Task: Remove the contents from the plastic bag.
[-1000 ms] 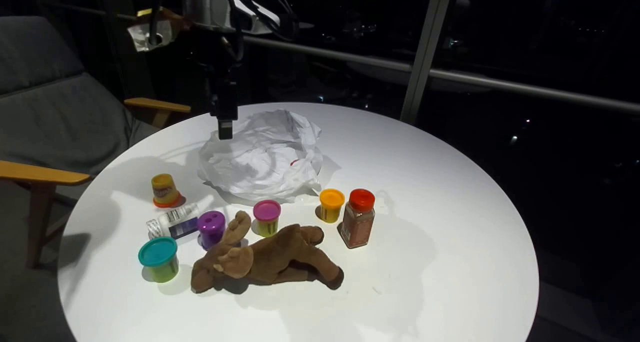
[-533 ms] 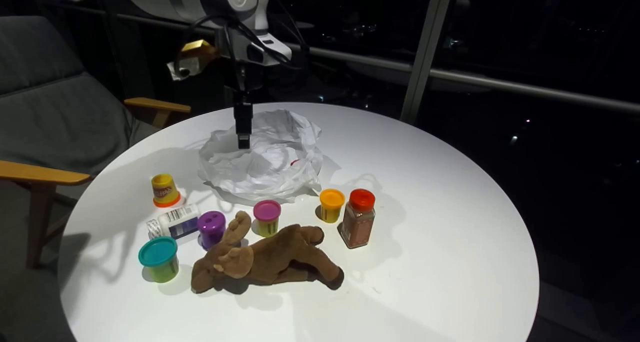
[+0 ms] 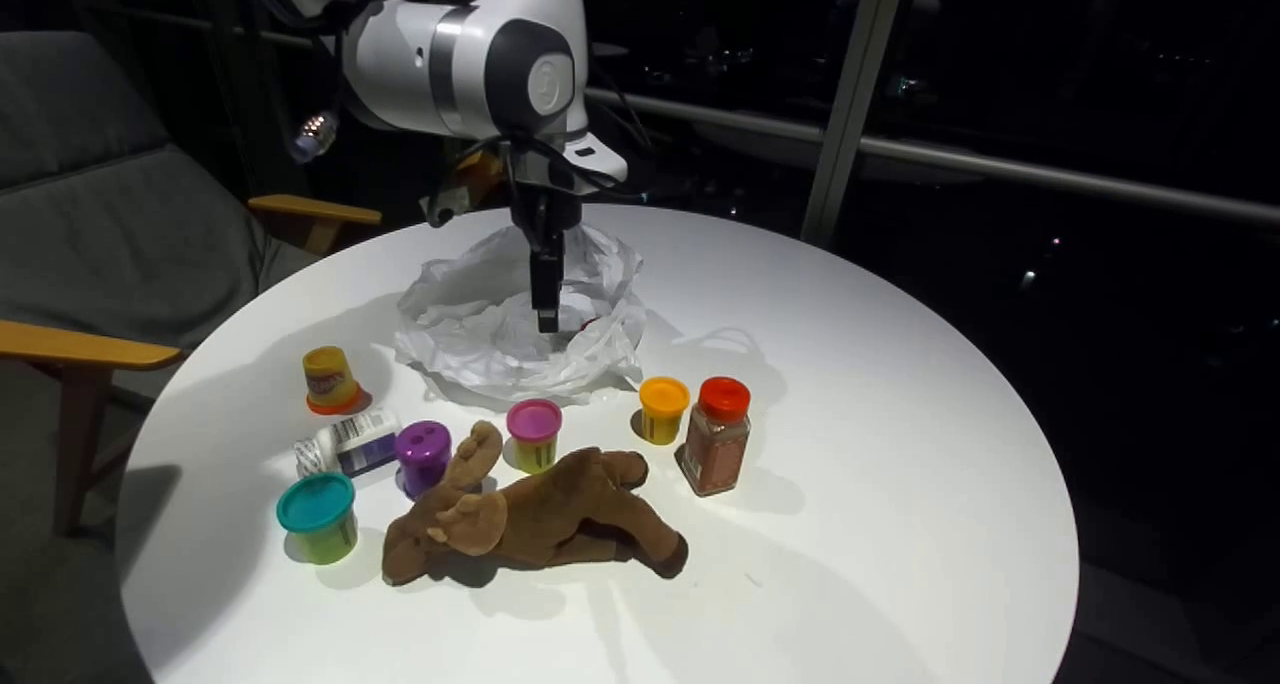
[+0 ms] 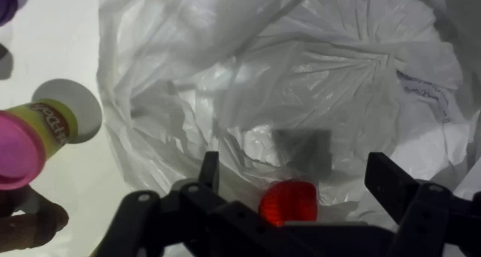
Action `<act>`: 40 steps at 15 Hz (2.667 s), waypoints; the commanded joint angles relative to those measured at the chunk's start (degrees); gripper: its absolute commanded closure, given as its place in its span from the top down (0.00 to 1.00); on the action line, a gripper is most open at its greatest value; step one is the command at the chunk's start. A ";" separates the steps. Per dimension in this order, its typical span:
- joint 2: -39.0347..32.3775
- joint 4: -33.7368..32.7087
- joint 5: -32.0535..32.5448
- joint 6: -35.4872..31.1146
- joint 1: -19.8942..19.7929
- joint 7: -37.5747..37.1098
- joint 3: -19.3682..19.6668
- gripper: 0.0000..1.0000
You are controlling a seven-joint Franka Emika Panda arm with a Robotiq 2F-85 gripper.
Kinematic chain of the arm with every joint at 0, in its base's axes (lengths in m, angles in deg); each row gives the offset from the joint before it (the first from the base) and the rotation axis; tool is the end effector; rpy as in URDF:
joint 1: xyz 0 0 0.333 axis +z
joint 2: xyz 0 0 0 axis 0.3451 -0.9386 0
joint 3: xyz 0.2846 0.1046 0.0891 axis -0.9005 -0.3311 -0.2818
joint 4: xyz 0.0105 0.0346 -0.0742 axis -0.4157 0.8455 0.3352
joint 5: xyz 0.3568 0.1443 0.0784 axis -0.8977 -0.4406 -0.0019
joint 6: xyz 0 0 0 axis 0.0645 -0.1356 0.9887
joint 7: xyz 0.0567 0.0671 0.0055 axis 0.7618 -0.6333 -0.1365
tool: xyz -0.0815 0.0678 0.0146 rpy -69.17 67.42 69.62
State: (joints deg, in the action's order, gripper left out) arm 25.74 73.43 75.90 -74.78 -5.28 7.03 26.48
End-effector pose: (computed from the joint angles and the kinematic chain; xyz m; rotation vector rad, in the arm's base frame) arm 0.6886 0.1172 0.1492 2.7570 -1.4907 0.0961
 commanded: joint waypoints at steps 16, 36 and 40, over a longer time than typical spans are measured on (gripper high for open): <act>-13.71 -21.05 1.75 8.70 -2.06 -9.38 3.89 0.46; 18.86 3.83 0.34 12.65 -5.38 -4.57 -1.04 0.26; 24.34 16.33 1.27 11.63 -7.22 -1.93 -0.56 0.26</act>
State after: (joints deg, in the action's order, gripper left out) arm 43.89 78.53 76.53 -60.51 -10.99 2.71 26.59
